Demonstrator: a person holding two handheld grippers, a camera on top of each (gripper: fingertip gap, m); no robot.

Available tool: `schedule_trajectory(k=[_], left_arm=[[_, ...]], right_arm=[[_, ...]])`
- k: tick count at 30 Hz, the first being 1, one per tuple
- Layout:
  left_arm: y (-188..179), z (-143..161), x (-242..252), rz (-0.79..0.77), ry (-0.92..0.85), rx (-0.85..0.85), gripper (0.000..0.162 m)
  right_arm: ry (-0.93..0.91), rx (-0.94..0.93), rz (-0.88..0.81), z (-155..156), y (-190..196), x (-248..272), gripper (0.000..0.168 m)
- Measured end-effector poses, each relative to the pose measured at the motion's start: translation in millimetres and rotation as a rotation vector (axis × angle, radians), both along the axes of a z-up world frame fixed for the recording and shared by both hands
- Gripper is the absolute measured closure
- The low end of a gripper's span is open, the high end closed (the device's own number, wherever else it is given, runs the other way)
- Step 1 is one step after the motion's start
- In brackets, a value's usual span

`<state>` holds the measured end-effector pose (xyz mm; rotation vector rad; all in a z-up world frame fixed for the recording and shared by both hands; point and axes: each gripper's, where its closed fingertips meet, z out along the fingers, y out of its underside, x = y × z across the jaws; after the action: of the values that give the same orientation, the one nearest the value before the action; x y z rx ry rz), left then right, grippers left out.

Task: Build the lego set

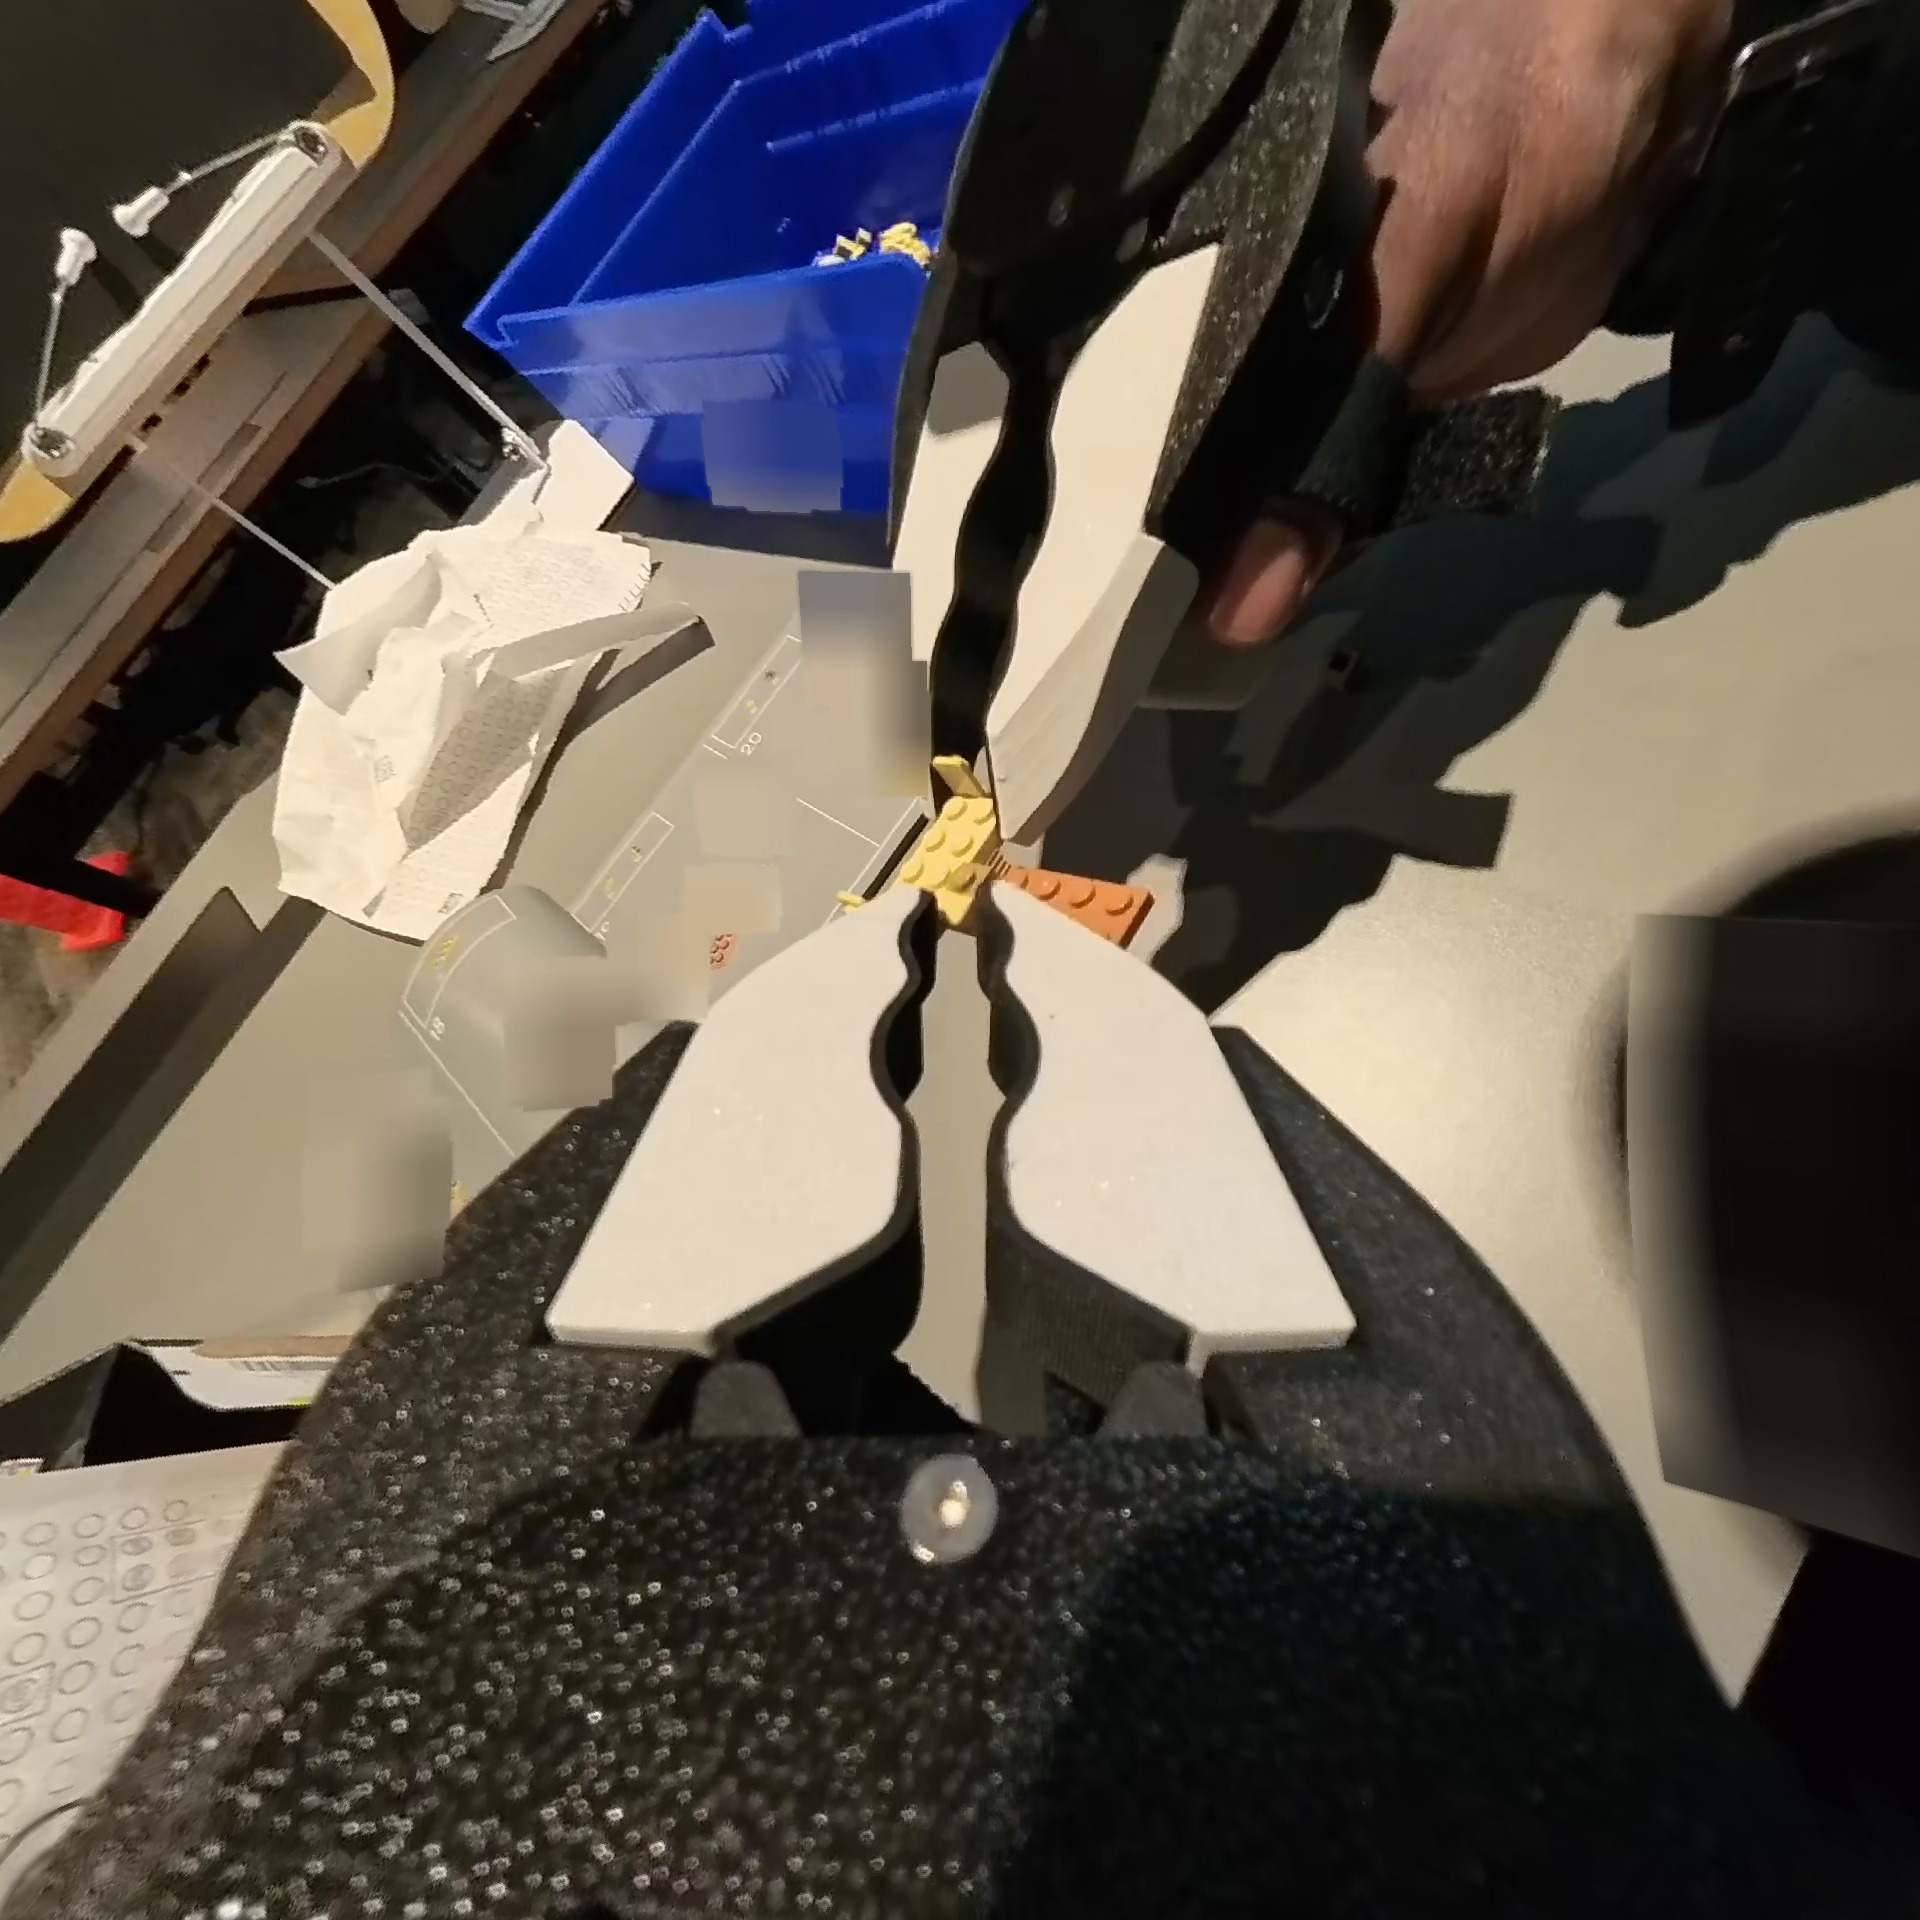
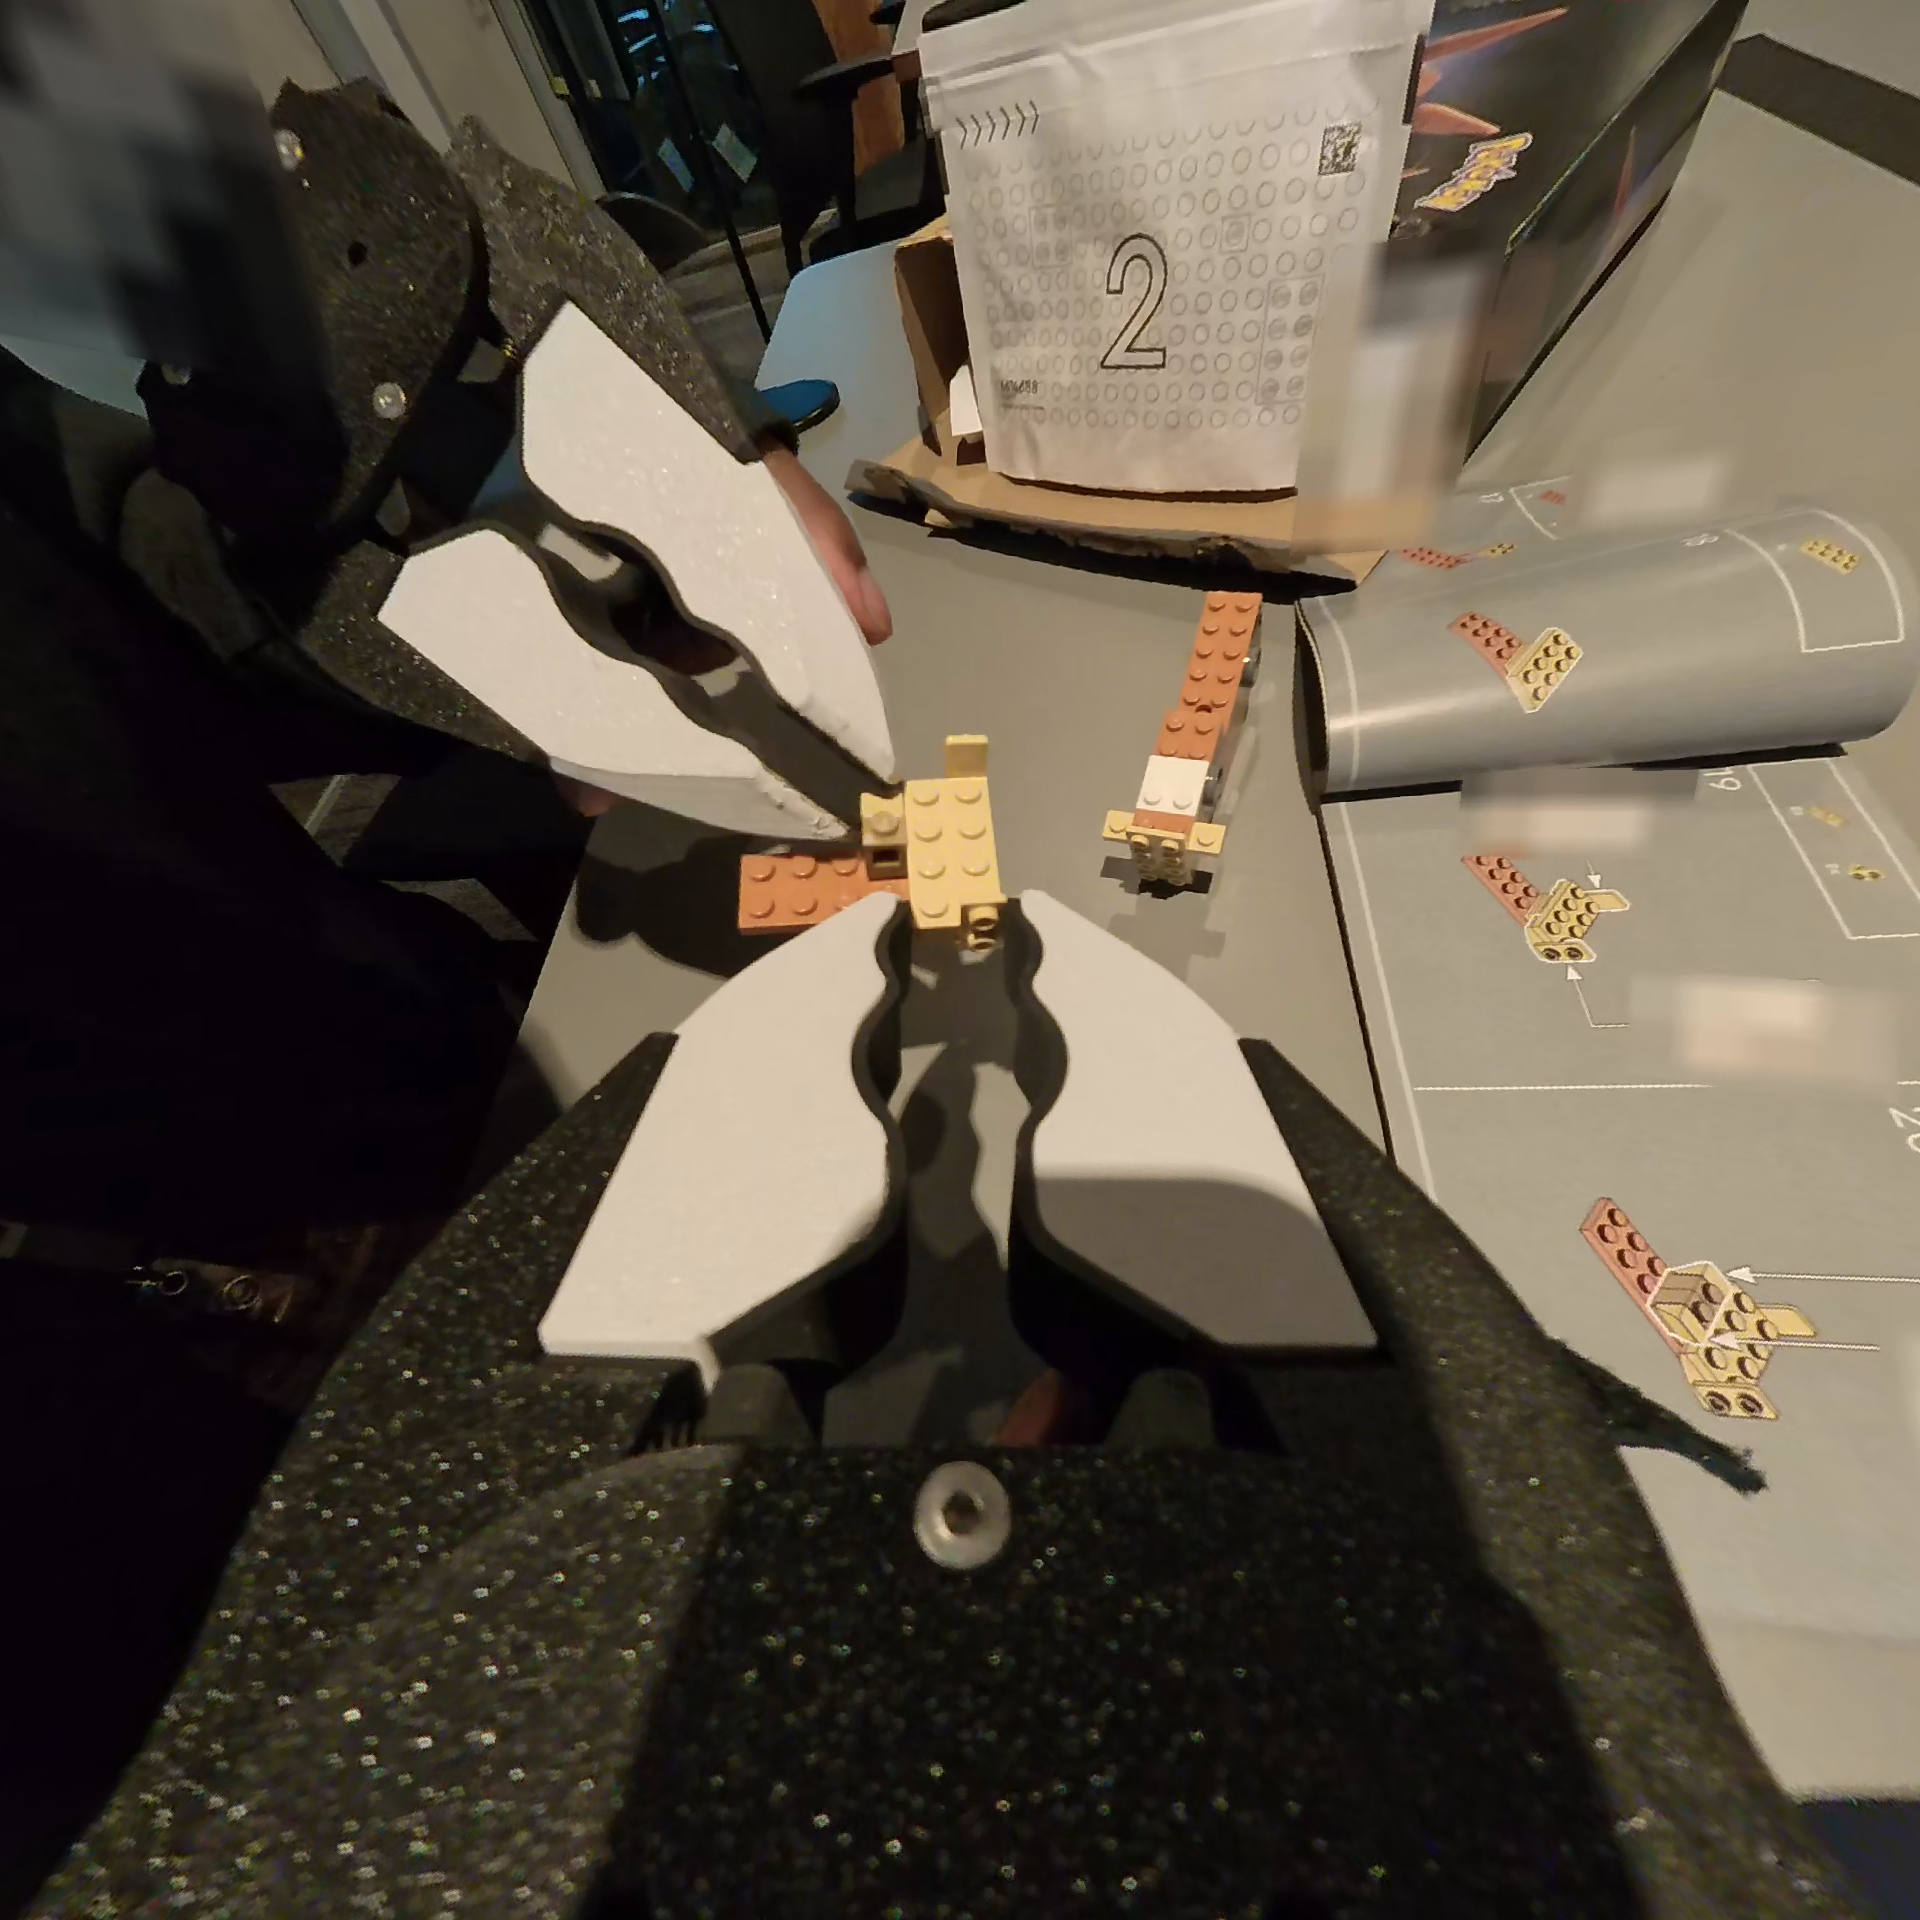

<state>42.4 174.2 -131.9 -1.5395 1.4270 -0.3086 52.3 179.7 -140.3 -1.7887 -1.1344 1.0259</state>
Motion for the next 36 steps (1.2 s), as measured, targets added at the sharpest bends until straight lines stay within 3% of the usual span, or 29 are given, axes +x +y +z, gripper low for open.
schedule_trajectory(k=[16,28,36], left_arm=[[1.7,-0.2,2.7,-0.024,0.049,0.055,0.156],[-10.8,-46.5,10.1,-0.138,0.220,0.096,0.156],[-8.3,-48.7,7.5,-0.108,0.200,0.052,0.156]], right_arm=[[-0.072,0.126,-0.059,3.1,2.7,4.8,0.152],[-0.264,0.146,-0.075,-38.7,-7.9,8.7,0.152],[-0.243,0.171,-0.082,-34.4,-6.6,8.7,0.152]])
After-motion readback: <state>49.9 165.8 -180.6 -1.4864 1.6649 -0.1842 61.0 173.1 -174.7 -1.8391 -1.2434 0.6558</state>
